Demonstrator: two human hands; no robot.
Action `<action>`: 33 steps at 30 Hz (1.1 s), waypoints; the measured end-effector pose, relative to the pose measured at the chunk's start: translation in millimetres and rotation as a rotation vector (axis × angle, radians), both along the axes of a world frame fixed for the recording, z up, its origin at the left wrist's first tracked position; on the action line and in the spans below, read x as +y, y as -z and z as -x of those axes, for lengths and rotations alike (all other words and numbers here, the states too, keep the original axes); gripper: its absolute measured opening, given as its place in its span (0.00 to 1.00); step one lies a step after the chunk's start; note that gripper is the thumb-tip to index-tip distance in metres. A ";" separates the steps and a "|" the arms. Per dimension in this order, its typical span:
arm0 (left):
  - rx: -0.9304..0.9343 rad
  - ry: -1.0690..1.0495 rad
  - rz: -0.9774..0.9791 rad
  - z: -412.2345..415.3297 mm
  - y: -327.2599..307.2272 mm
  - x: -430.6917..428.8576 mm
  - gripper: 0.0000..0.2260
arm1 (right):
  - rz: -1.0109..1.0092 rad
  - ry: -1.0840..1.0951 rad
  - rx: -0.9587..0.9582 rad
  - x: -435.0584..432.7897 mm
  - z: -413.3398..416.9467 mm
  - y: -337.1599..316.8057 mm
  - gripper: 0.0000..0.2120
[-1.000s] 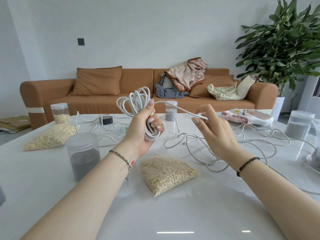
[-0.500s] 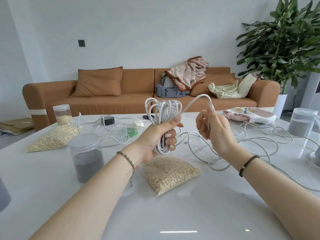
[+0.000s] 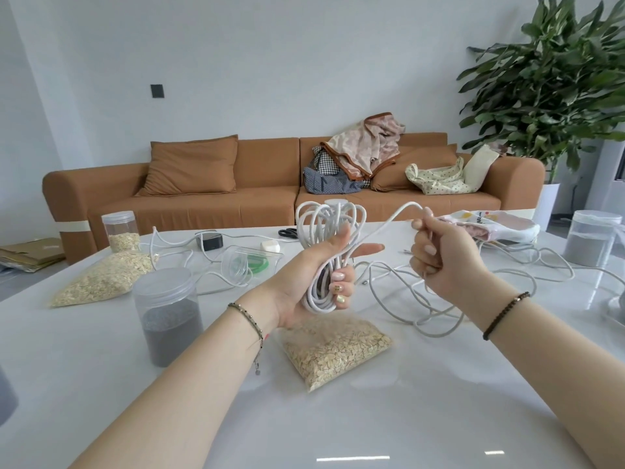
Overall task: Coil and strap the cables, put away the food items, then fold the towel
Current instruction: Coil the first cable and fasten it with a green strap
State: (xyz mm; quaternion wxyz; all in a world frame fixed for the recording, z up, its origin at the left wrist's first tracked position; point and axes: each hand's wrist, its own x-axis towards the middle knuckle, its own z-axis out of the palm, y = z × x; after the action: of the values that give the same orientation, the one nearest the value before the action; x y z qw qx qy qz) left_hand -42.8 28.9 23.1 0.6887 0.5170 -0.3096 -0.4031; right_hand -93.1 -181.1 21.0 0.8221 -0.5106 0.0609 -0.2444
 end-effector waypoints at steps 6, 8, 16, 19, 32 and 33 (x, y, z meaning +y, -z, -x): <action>-0.664 -0.239 -0.349 -10.4 18.7 -3.4 0.11 | -0.011 0.036 -0.072 -0.9 3.9 -5.5 0.16; -0.908 -0.427 -0.494 -15.5 23.3 -4.6 0.09 | 0.173 0.121 -0.135 8.2 5.3 -4.3 0.15; -0.500 -0.641 -0.289 -23.6 23.7 -8.9 0.17 | 0.949 0.200 -0.320 40.2 14.0 9.7 0.16; -0.195 -0.548 -0.089 -20.2 21.9 -11.9 0.18 | 1.136 0.178 -0.265 42.4 11.2 18.4 0.15; 0.054 -0.376 0.088 -19.3 23.4 -17.8 0.23 | 1.049 0.109 -0.202 53.3 12.2 23.4 0.17; 0.050 -0.375 0.103 -19.3 22.9 -17.3 0.21 | 1.083 0.116 -0.203 51.8 12.5 23.7 0.17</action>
State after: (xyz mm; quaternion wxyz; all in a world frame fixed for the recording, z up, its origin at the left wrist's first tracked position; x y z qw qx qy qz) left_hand -23.5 11.6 0.2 0.7847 0.5196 -0.2108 -0.2644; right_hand -105.5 -129.3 -2.7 0.4289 -0.8301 -0.1252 -0.3336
